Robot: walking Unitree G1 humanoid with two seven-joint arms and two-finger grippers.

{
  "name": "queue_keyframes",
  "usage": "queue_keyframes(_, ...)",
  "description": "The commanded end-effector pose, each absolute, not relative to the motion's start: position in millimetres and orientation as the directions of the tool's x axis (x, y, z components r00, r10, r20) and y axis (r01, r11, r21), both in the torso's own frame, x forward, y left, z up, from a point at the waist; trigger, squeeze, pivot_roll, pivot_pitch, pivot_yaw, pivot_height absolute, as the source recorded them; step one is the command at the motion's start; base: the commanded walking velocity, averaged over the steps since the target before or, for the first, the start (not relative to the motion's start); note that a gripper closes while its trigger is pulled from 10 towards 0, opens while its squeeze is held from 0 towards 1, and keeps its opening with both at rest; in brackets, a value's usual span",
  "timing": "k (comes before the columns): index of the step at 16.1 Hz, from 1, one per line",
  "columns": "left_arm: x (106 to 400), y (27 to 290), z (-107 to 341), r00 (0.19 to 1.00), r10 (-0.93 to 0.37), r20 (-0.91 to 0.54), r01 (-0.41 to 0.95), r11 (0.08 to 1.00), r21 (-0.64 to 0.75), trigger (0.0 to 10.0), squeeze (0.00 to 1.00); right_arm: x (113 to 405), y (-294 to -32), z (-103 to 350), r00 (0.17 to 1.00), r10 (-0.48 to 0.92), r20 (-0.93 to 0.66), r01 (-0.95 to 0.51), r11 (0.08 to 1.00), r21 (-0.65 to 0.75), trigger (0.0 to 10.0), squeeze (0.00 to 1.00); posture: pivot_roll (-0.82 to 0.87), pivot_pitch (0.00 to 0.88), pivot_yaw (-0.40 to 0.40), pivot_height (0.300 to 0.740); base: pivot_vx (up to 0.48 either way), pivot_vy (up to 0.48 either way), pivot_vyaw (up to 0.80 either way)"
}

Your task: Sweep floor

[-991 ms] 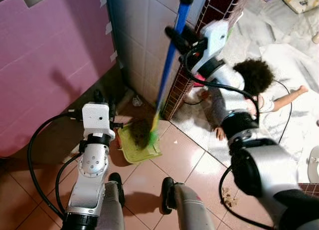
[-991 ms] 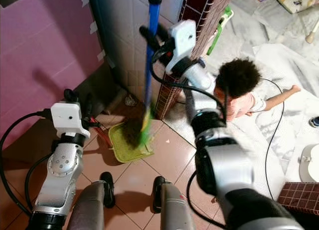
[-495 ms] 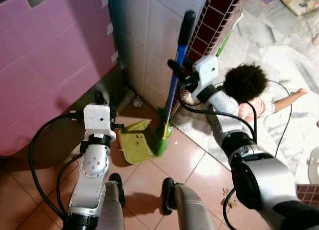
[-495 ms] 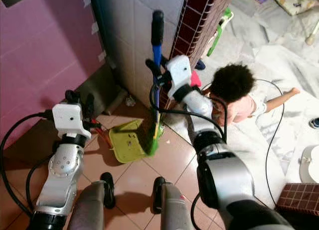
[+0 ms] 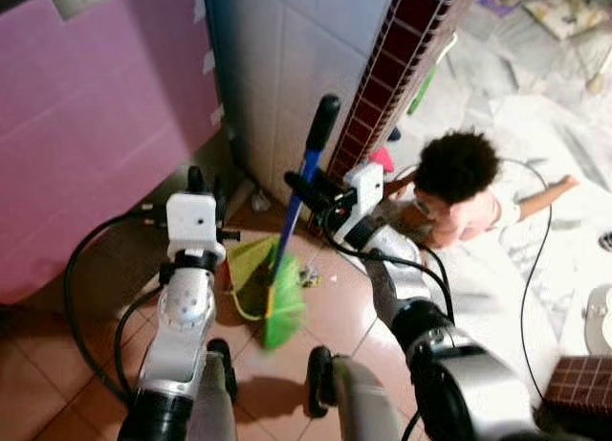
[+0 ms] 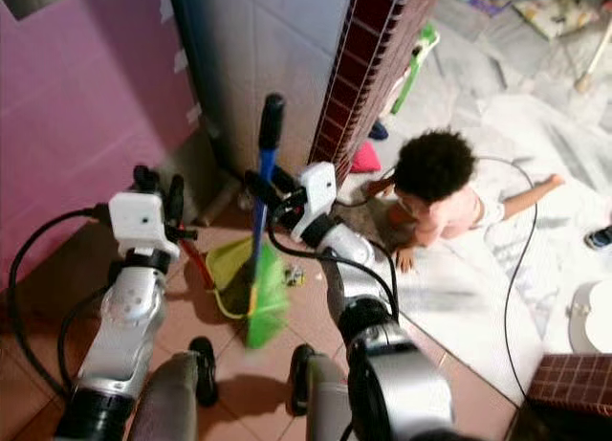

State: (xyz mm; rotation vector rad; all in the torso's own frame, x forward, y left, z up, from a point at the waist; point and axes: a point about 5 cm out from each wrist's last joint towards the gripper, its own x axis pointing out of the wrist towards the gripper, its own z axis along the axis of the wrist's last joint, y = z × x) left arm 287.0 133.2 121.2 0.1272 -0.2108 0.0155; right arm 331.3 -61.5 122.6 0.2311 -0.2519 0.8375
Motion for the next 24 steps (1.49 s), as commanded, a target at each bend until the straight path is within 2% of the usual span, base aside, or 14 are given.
queue_keyframes(1, 282.4, 134.3, 91.6, 0.997, 0.004, 0.078, -0.017, 0.985, 0.171, 10.0, 0.00, 313.1, -44.2, 109.1, 0.597, 0.734, 0.324, -0.801, 0.528, 0.281, 10.0, 0.00, -0.06, 0.224, -0.090, 0.740, 0.000, 0.000, 0.00)
queue_keyframes(2, 286.0, 132.4, 91.8, 0.997, 0.002, 0.081, -0.015, 0.986, 0.168, 10.0, 0.00, 306.8, -44.2, 117.5, 0.568, 0.739, 0.362, -0.823, 0.498, 0.274, 10.0, 0.00, -0.07, 0.211, -0.088, 0.740, 0.000, 0.000, 0.00)
queue_keyframes(4, 291.8, 129.9, 92.3, 0.996, -0.001, 0.086, -0.013, 0.986, 0.164, 10.0, 0.00, 304.1, -55.3, 147.1, 0.562, 0.696, 0.447, -0.825, 0.509, 0.245, 10.0, 0.00, -0.08, 0.191, -0.084, 0.740, 0.000, 0.000, 0.00)
queue_keyframes(7, 298.6, 127.8, 88.9, 0.996, -0.013, 0.087, -0.002, 0.985, 0.170, 10.0, 0.00, 305.5, -76.2, 190.3, 0.529, 0.668, 0.524, -0.817, 0.567, 0.102, 10.0, 0.00, -0.12, 0.152, -0.075, 0.740, 0.000, 0.000, 0.00)
queue_keyframes(9, 304.1, 126.6, 88.5, 0.996, -0.018, 0.091, 0.002, 0.985, 0.174, 10.0, 0.00, 306.5, -85.8, 210.5, 0.505, 0.681, 0.531, -0.807, 0.591, 0.009, 10.0, 0.00, -0.13, 0.130, -0.069, 0.740, 0.000, 0.000, 0.00)
queue_keyframes(11, 309.6, 123.6, 89.1, 0.995, -0.026, 0.098, 0.008, 0.985, 0.174, 10.0, 0.00, 311.1, -94.4, 228.4, 0.477, 0.703, 0.527, -0.762, 0.630, -0.152, 10.0, 0.00, -0.13, 0.109, -0.066, 0.740, 0.000, 0.000, 0.00)
queue_keyframes(12, 310.9, 122.4, 88.8, 0.994, -0.031, 0.102, 0.013, 0.985, 0.175, 10.0, 0.00, 315.8, -100.4, 233.5, 0.487, 0.700, 0.522, -0.727, 0.656, -0.201, 10.0, 0.00, -0.14, 0.098, -0.060, 0.740, 0.000, 0.000, 0.00)
queue_keyframes(15, 313.5, 124.0, 87.4, 0.993, -0.045, 0.107, 0.025, 0.982, 0.189, 10.0, 0.00, 330.1, -121.1, 238.5, 0.550, 0.661, 0.511, -0.632, 0.729, -0.262, 10.0, 0.00, -0.13, 0.080, -0.058, 0.740, 0.000, 0.000, 0.00)
queue_keyframes(17, 314.9, 125.2, 86.9, 0.993, -0.047, 0.106, 0.026, 0.981, 0.195, 10.0, 0.00, 336.7, -129.2, 238.9, 0.571, 0.650, 0.501, -0.602, 0.747, -0.283, 10.0, 0.00, -0.12, 0.074, -0.060, 0.740, 0.000, 0.000, 0.00)
queue_keyframes(24, 314.6, 123.2, 87.3, 0.991, -0.050, 0.122, 0.026, 0.982, 0.189, 10.0, 0.00, 349.2, -148.7, 190.1, 0.638, 0.709, 0.301, -0.589, 0.701, -0.401, 10.0, 0.00, -0.10, 0.092, -0.071, 0.740, 0.000, 0.000, 0.00)
